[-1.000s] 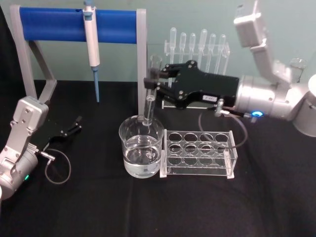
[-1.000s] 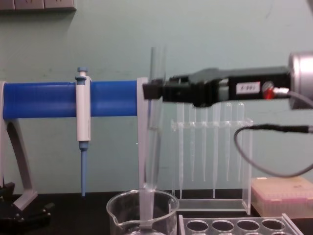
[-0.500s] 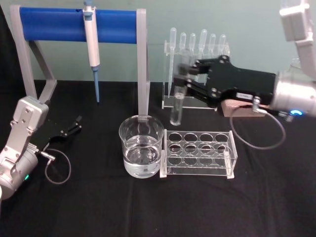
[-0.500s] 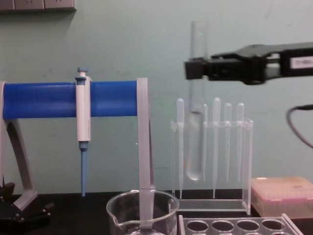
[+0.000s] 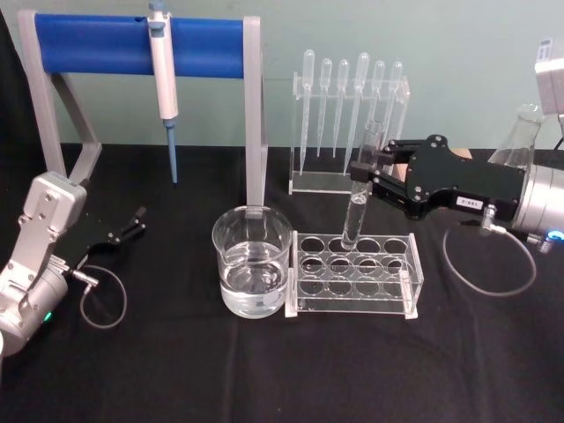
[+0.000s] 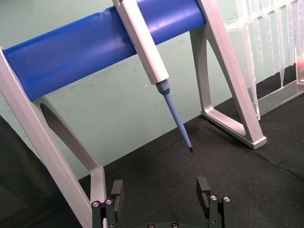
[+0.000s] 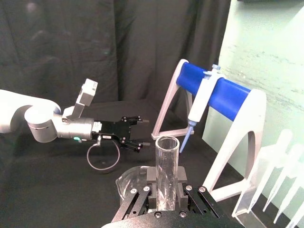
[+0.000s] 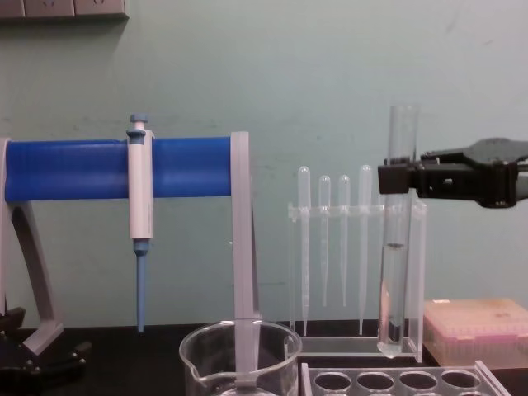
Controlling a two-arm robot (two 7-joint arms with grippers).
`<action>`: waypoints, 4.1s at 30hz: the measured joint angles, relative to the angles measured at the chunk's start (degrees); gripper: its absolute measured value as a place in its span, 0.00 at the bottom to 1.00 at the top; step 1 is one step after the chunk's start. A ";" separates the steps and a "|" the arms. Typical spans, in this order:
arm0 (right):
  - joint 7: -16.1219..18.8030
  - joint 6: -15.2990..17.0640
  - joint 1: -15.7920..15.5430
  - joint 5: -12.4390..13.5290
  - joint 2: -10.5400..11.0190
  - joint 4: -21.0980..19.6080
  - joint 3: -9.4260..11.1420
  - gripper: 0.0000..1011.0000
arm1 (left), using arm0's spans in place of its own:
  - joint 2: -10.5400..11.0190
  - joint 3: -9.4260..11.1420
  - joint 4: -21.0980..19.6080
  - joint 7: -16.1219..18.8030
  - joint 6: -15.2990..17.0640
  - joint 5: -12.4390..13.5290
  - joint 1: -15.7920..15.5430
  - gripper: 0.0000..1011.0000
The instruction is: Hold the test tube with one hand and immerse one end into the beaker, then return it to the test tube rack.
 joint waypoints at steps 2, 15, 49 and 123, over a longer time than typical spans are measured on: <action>-0.06 -0.12 -0.26 0.01 -0.05 0.18 0.03 0.24 | 0.00 0.00 0.00 0.00 0.00 0.00 0.00 0.99; -0.83 -0.15 -1.54 -0.79 -1.53 1.83 -0.52 0.24 | 0.00 0.00 0.00 0.00 0.00 0.00 0.00 0.99; -1.08 -2.99 -3.49 -4.13 -5.04 6.58 -0.74 0.24 | 0.00 0.00 0.00 0.00 0.00 0.00 0.00 0.99; -10.50 -7.63 -8.45 -2.28 -9.80 6.87 7.77 0.99 | 0.00 0.00 0.00 0.00 0.00 0.00 0.00 0.99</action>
